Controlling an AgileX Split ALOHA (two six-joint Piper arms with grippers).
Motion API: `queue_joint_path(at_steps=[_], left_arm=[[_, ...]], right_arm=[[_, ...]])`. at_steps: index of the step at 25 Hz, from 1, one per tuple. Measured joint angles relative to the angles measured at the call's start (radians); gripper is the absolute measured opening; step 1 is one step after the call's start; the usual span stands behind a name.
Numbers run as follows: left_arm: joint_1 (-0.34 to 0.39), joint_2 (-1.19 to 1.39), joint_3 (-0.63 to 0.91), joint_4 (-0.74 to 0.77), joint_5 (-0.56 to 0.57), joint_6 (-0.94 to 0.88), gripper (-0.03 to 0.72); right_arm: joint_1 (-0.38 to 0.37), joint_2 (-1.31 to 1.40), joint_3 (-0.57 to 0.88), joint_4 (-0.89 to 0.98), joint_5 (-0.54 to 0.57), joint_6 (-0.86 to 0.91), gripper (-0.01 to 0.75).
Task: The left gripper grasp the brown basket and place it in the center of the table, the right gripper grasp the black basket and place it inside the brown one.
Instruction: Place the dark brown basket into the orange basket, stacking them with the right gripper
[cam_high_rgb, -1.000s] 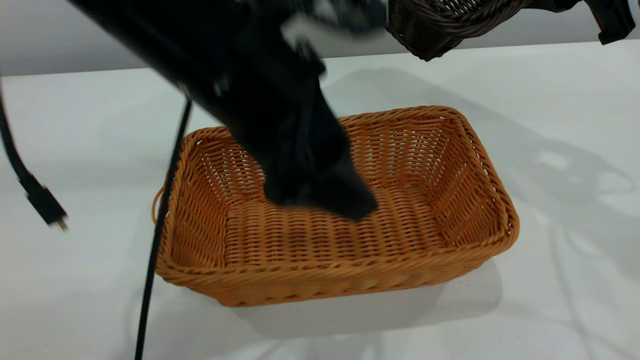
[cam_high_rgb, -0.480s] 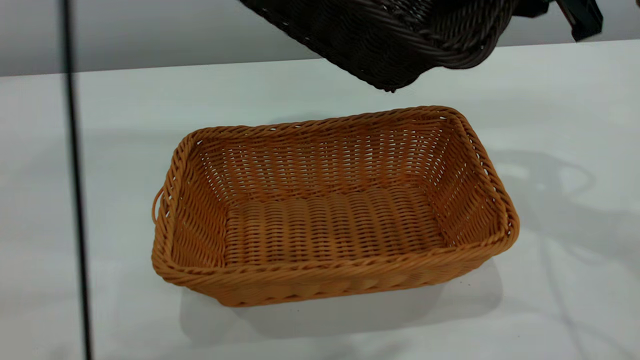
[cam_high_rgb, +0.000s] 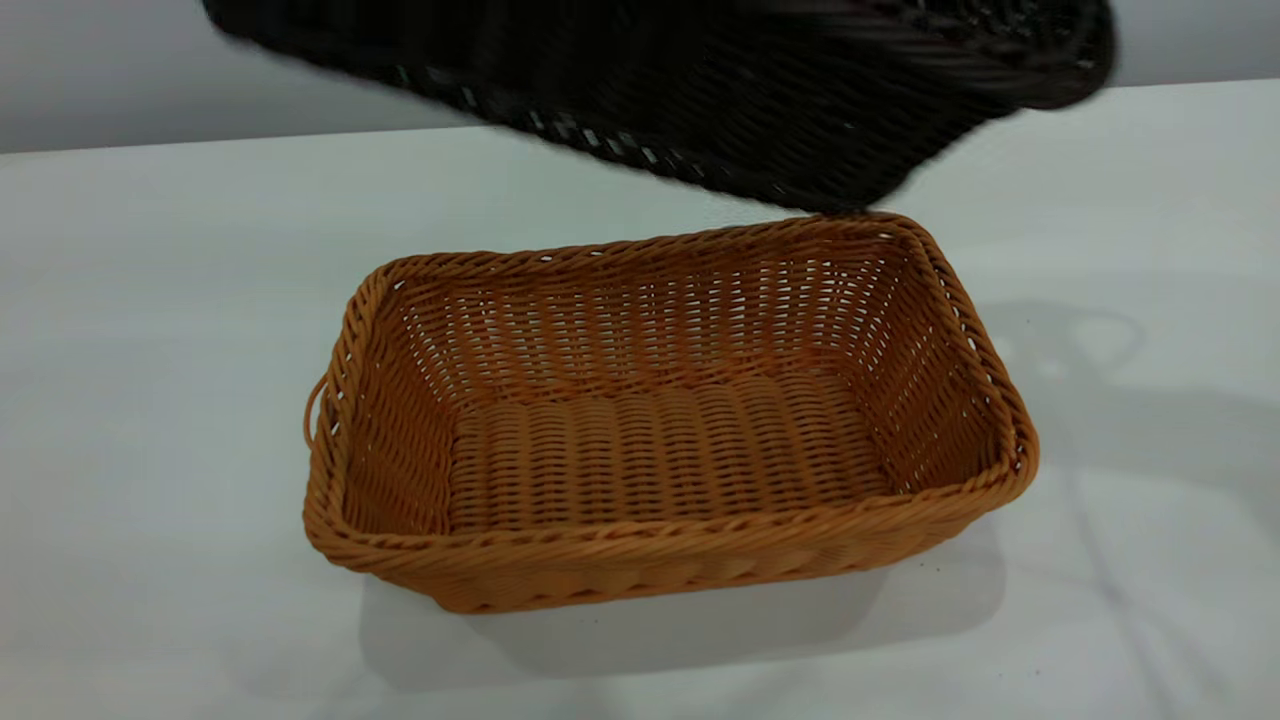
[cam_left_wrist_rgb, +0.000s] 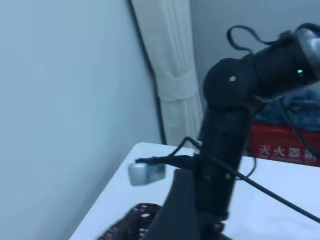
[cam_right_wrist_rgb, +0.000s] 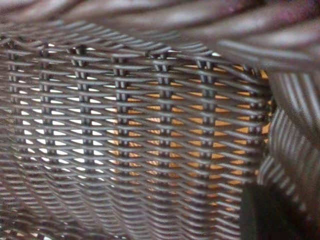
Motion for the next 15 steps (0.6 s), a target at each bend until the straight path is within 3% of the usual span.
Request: queue_joint_path(at_steps=[4,15], left_arm=[[0.000,0.002,0.001,0.001,-0.018,0.003,0.638],[0.000,0.002,0.001,-0.001,-0.034,0.008,0.638]], right_arm=[[0.000,0.015,0.000,-0.100,0.067,0.031,0.120],[0.022,0.129,-0.003,-0.150,0.057,0.044,0.120]])
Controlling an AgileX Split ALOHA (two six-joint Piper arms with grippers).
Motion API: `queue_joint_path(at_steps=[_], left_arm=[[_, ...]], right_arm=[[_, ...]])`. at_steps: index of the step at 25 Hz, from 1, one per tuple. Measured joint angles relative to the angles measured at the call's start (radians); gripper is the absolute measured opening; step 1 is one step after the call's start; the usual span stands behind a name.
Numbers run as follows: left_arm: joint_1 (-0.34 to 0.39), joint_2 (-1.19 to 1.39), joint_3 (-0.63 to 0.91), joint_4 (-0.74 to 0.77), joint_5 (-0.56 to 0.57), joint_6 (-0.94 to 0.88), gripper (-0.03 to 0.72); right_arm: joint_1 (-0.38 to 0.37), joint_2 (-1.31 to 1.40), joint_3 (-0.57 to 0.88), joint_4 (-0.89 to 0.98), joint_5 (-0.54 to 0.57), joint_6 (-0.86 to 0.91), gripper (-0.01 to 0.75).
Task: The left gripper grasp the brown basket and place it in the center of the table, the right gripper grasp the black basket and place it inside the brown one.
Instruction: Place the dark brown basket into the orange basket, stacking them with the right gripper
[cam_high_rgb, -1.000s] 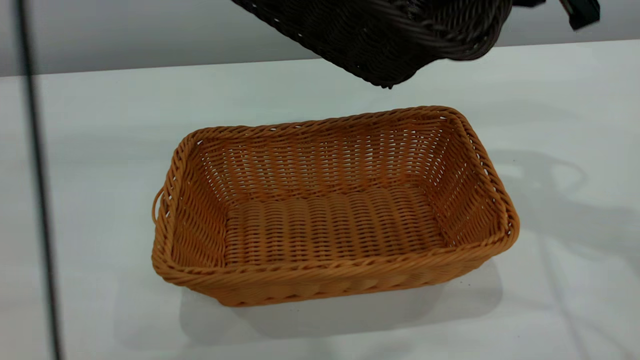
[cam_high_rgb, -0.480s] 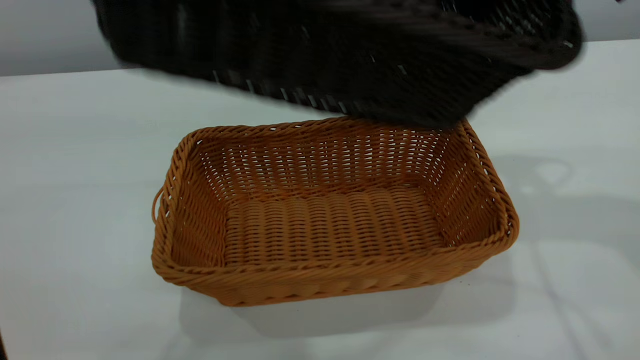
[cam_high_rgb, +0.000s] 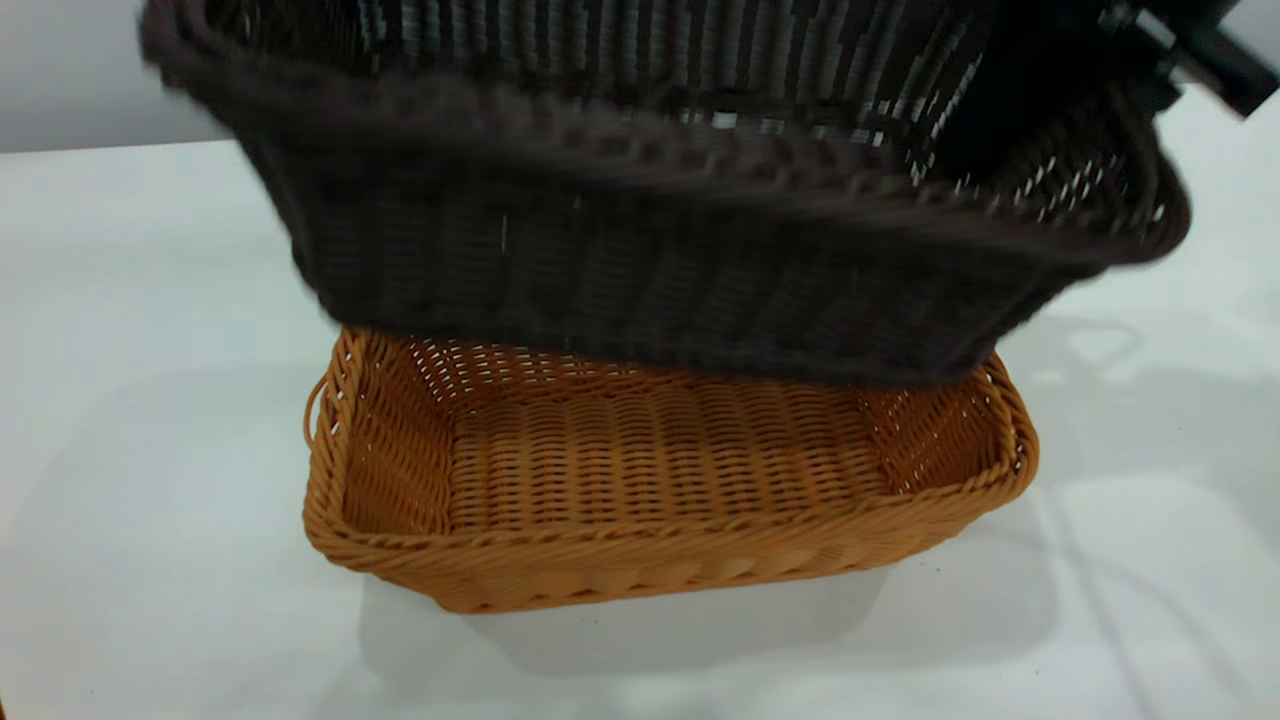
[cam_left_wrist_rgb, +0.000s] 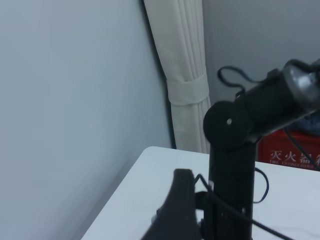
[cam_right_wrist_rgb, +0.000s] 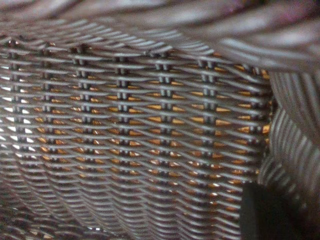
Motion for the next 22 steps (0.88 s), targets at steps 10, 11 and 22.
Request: queue_joint_path(at_steps=[10,11,22], left_arm=[[0.000,0.000,0.000,0.000,0.002,-0.001,0.601],[0.000,0.000,0.000,0.000,0.001,0.000,0.598],[0.000,0.000,0.000,0.004,0.004,0.000,0.596]], right_arm=[[0.102,0.089,-0.072,-0.041,-0.043,0.031,0.120],[0.103,0.094,-0.080,-0.040,-0.045,0.039,0.120],[0.110,0.121,-0.086,-0.167,-0.078,0.127,0.120]])
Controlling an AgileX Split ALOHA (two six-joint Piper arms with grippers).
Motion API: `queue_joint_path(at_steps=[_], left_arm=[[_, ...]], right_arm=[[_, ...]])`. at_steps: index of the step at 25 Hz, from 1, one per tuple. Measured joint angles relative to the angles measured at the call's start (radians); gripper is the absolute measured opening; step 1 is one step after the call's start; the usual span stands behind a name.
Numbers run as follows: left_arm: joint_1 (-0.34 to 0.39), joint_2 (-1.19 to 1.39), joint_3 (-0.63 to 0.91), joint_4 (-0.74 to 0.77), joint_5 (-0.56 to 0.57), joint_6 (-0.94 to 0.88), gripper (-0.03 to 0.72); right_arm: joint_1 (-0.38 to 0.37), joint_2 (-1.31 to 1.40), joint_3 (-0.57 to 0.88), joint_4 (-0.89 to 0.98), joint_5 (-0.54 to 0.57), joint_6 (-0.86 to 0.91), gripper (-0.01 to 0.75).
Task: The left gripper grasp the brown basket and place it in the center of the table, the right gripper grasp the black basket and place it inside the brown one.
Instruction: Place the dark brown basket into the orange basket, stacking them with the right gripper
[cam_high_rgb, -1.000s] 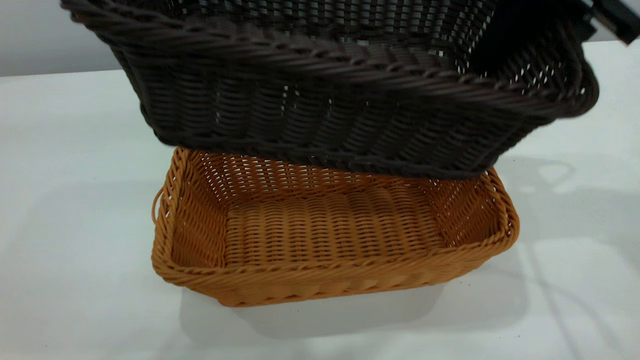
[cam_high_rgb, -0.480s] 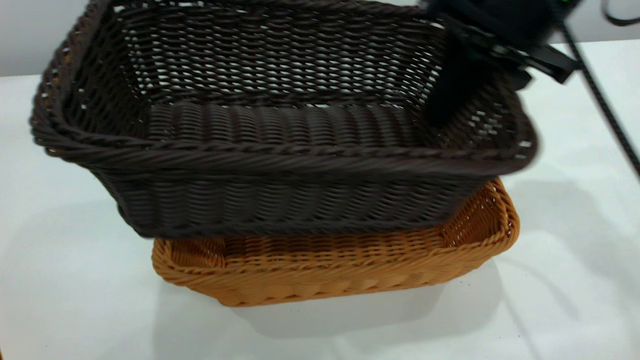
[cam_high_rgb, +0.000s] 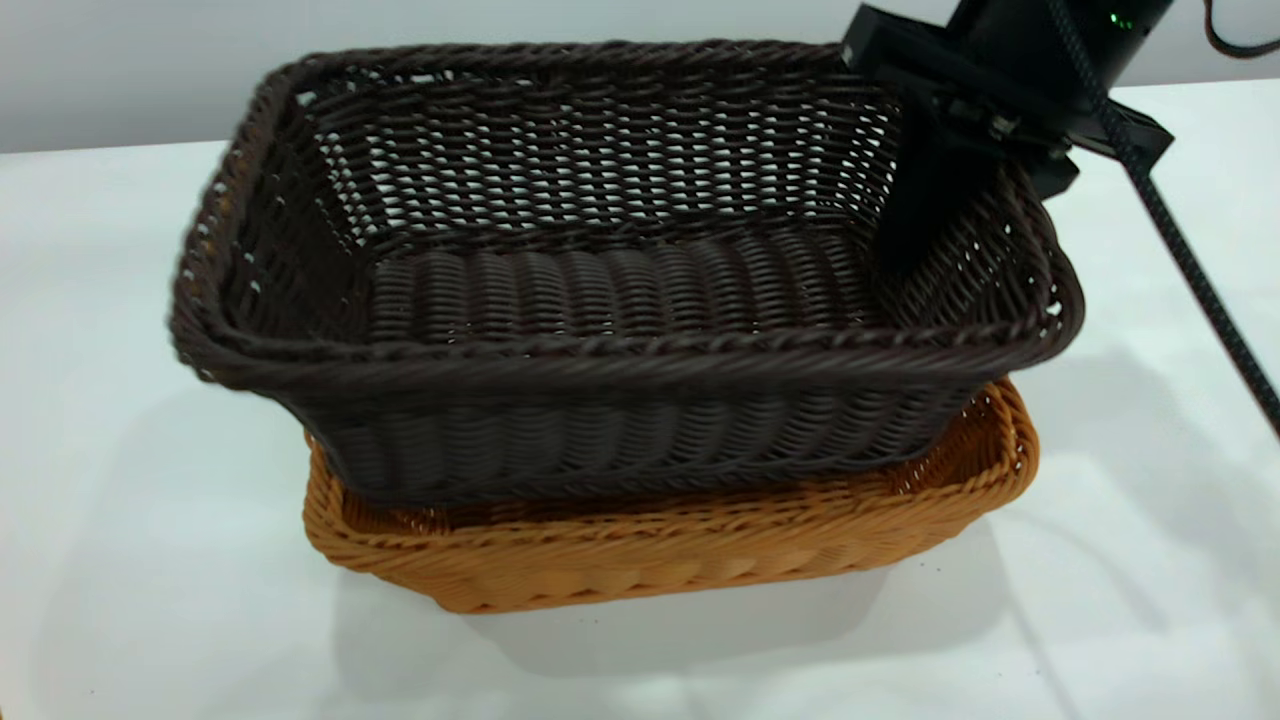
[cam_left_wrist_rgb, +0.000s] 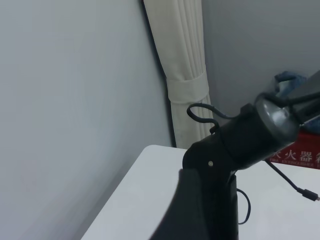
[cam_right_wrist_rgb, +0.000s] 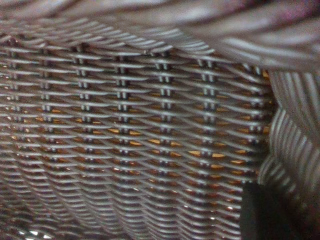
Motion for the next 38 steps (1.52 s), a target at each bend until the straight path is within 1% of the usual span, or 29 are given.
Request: queue_joint_path(at_steps=[16,20,27,29,31,37,38], left_arm=[[0.002,0.000,0.000,0.002,-0.002,0.000,0.596],[0.002,0.000,0.000,0.002,-0.002,0.000,0.596],[0.002,0.000,0.000,0.002,-0.002,0.000,0.596],[0.002,0.000,0.000,0.002,-0.002,0.000,0.596],[0.002,0.000,0.000,0.002,-0.002,0.000,0.596],[0.002,0.000,0.000,0.002,-0.002,-0.001,0.596],[0.002,0.000,0.000,0.002,0.002,-0.001,0.596]], right_arm=[[0.000,0.064,0.001,-0.017,-0.053,-0.008,0.120],[0.000,0.064,0.001,-0.015,-0.082,-0.007,0.120],[0.000,0.064,0.001,-0.015,-0.063,-0.045,0.126],[0.000,0.064,0.001,-0.013,-0.052,-0.044,0.155],[0.000,0.064,0.001,-0.010,-0.042,-0.055,0.207],[0.000,0.063,0.001,-0.002,-0.040,-0.071,0.437],[0.000,0.062,0.001,-0.004,-0.040,-0.071,0.466]])
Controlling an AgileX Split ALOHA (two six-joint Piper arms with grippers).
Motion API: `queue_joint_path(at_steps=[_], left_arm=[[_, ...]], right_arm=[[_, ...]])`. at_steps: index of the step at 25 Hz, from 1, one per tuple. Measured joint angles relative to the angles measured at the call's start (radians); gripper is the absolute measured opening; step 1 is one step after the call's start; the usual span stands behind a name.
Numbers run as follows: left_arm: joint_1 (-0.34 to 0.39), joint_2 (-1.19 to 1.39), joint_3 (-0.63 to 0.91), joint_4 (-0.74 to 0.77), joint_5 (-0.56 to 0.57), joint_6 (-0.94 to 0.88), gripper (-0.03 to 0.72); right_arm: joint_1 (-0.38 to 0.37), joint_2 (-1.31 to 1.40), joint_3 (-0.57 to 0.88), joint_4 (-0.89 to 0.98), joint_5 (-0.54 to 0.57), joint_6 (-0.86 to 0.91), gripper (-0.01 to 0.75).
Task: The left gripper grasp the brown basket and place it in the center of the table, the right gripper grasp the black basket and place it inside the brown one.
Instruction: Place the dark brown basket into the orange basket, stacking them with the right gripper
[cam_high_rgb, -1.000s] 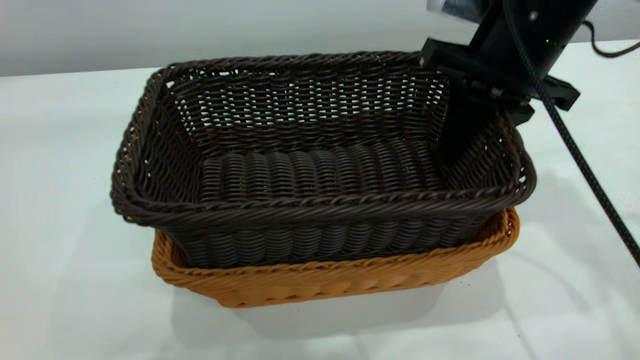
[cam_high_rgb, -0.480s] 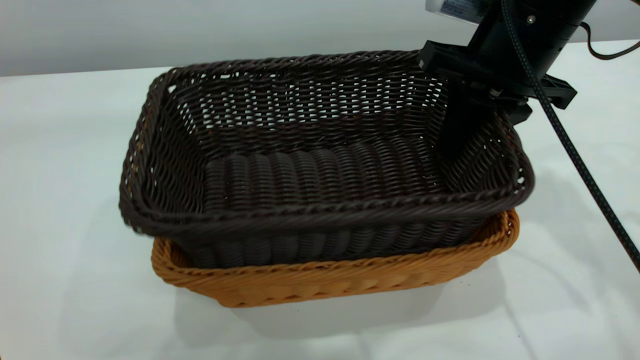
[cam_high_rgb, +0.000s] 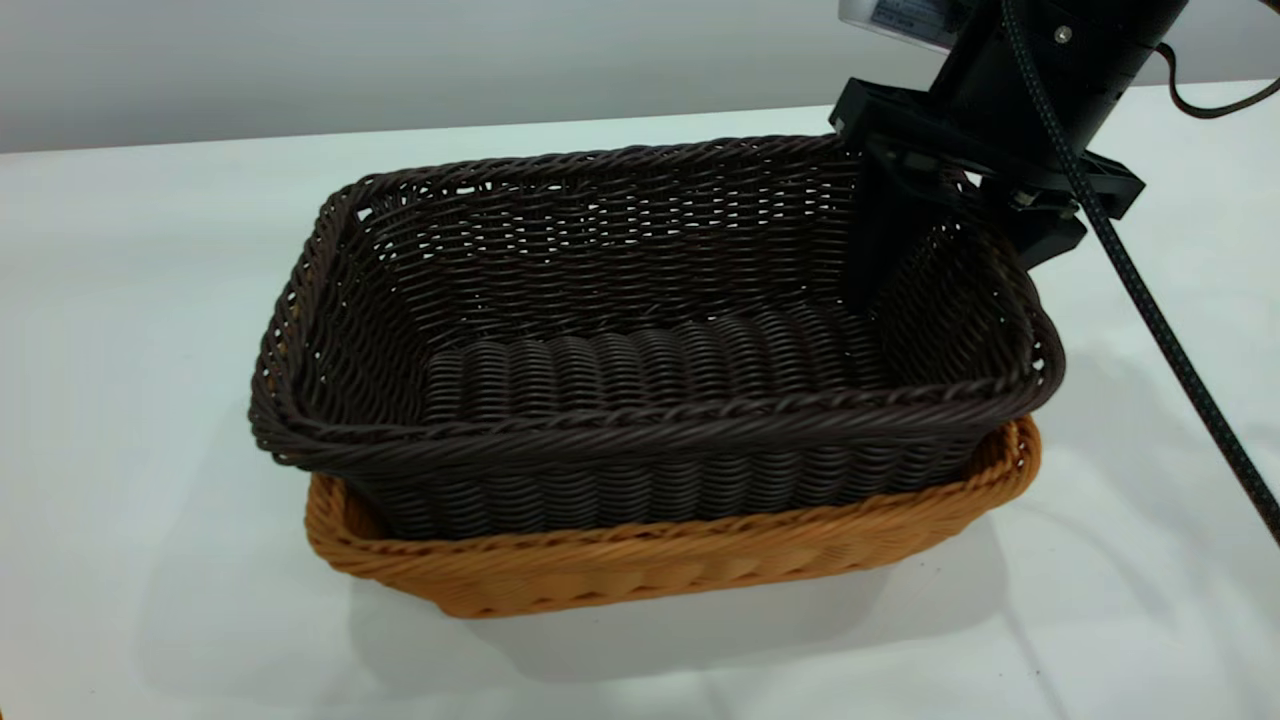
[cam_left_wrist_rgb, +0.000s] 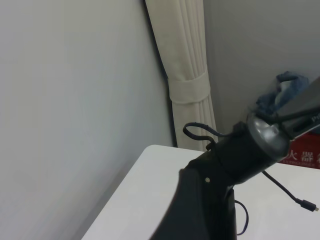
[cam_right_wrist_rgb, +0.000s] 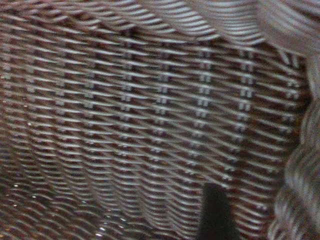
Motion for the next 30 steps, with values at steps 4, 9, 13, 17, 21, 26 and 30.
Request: queue_joint_path(at_steps=[4,9,13,17,21,26,30], left_arm=[[0.000,0.000,0.000,0.000,0.002,0.000,0.596],[0.000,0.000,0.000,0.000,0.024,0.001,0.596],[0.000,0.000,0.000,0.000,0.039,0.001,0.596],[0.000,0.000,0.000,0.000,0.045,0.001,0.596],[0.000,0.000,0.000,0.000,0.052,0.001,0.596],[0.000,0.000,0.000,0.000,0.052,0.001,0.596],[0.000,0.000,0.000,0.000,0.052,0.001,0.596]], right_arm=[[0.000,-0.005,-0.011,-0.049,0.002,0.001,0.550],[-0.001,-0.004,-0.078,-0.121,0.071,0.024,0.568],[-0.001,-0.004,-0.134,-0.116,0.149,0.031,0.569],[-0.001,-0.004,-0.177,-0.147,0.212,0.031,0.569],[-0.001,-0.004,-0.220,-0.221,0.255,0.051,0.569],[-0.001,-0.004,-0.239,-0.322,0.253,0.084,0.569],[-0.002,-0.011,-0.265,-0.377,0.273,0.114,0.569]])
